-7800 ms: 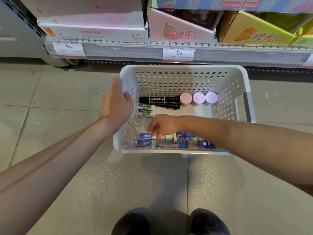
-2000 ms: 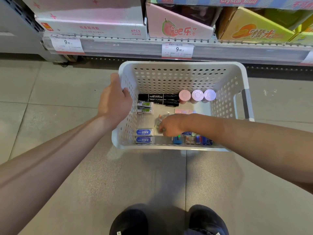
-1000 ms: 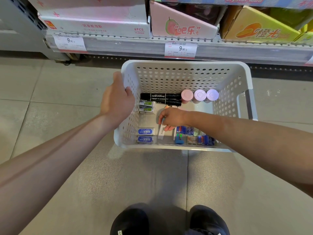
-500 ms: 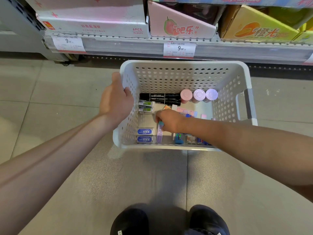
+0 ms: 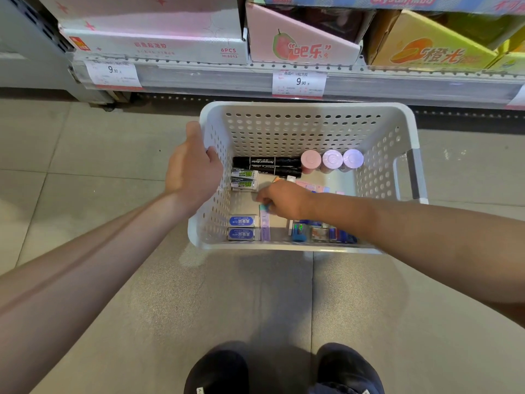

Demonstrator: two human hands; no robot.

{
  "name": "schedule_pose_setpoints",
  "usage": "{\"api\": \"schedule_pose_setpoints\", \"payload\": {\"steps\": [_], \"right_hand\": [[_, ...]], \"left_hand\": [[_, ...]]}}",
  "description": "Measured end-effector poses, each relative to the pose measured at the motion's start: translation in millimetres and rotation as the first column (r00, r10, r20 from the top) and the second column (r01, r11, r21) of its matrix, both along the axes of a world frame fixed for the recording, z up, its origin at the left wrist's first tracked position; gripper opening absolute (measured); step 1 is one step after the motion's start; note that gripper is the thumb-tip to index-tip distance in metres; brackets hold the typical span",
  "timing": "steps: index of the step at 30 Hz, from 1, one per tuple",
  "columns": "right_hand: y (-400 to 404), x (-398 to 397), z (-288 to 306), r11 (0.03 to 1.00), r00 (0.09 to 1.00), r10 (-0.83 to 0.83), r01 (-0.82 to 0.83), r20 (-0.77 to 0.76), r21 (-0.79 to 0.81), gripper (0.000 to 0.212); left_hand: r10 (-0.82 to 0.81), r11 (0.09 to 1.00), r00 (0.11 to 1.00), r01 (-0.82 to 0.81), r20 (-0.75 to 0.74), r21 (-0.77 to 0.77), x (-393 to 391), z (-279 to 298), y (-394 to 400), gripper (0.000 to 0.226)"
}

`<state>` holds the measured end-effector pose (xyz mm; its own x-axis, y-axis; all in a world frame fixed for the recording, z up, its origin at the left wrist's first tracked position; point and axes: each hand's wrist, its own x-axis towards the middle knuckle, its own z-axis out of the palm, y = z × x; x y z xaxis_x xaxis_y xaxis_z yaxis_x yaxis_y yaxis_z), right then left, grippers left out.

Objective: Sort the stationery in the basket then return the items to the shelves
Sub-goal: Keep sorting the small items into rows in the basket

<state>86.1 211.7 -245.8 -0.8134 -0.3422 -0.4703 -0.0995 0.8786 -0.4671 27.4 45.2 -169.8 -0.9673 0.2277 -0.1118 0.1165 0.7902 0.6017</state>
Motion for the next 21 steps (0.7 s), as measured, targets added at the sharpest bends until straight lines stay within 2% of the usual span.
{"api": "schedule_pose_setpoints", "payload": {"steps": [3,5,9,13,16,21], "right_hand": [[13,-3,13,0.997,0.999,-0.025,0.022,-0.04,-0.069,0.03],[24,-5,21,0.999,0.999,-0.001,-0.001,-0.046,-0.04,0.028],[34,2,26,0.956,0.964,0.25,-0.261,0.088,0.134,0.028],[34,9,17,0.857,0.907,0.418,-0.408,0.038,0.314,0.03],[30,10,16,0.823,0.885,0.465,-0.424,-0.019,0.377,0.022],[28,8,17,0.83,0.884,0.464,-0.417,-0.045,0.371,0.02]], "left_hand": [[-0.007,1.0,1.0,0.007,-0.01,-0.01,1,1,0,0.022],[-0.003,1.0,1.0,0.003,-0.007,-0.011,0,1,0,0.022],[0.009,1.0,1.0,-0.009,0.002,-0.022,1,3,2,0.022],[0.005,1.0,1.0,-0.005,-0.001,-0.02,2,4,2,0.02],[0.002,1.0,1.0,-0.002,-0.001,-0.01,1,4,1,0.02],[-0.003,1.0,1.0,0.003,-0.001,-0.01,1,4,0,0.019]]}}
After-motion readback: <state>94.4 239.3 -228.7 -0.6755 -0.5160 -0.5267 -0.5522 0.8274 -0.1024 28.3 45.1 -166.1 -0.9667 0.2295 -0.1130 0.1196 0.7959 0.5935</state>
